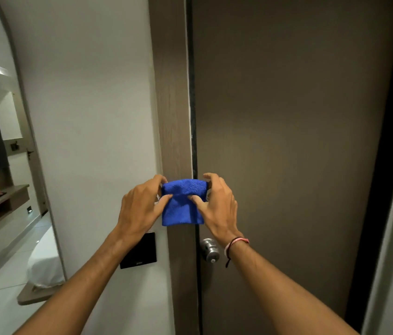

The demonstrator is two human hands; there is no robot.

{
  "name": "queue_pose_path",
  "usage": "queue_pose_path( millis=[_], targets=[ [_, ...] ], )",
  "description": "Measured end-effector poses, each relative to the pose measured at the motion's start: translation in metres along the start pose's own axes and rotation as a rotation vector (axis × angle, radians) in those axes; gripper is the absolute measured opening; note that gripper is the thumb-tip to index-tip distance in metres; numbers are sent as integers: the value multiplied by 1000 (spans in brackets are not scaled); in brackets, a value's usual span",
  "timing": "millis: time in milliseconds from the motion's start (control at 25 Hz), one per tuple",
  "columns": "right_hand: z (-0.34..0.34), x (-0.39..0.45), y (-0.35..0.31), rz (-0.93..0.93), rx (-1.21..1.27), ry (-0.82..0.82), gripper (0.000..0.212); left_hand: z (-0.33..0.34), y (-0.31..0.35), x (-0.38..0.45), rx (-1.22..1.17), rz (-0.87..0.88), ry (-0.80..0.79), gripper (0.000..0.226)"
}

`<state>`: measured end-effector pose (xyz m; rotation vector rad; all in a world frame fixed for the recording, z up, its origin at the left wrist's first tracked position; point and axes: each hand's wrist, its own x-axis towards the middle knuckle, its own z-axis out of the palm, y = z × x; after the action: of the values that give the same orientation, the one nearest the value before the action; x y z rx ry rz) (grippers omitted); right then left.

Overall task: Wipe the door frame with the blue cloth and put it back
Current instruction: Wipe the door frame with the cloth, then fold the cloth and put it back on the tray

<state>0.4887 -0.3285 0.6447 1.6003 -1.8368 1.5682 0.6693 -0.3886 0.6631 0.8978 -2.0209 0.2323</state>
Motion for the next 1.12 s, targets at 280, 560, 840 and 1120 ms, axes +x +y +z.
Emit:
queue_pose_path(
  millis=[280,560,840,1120],
  targets=[
    [-130,-35,109,170,79,147,28,75,146,13,-341,54,-145,22],
    [-338,-136,281,499,49,314,21,225,405,-46,-898,-8,-595,18],
    [-462,-314,464,1064,-67,513,47,392,613,-215,-995,-215,-1021,33],
    [-447,-547,638,1611,14,317,28,556,655,-468,-755,-314,-1485,34]
  ],
)
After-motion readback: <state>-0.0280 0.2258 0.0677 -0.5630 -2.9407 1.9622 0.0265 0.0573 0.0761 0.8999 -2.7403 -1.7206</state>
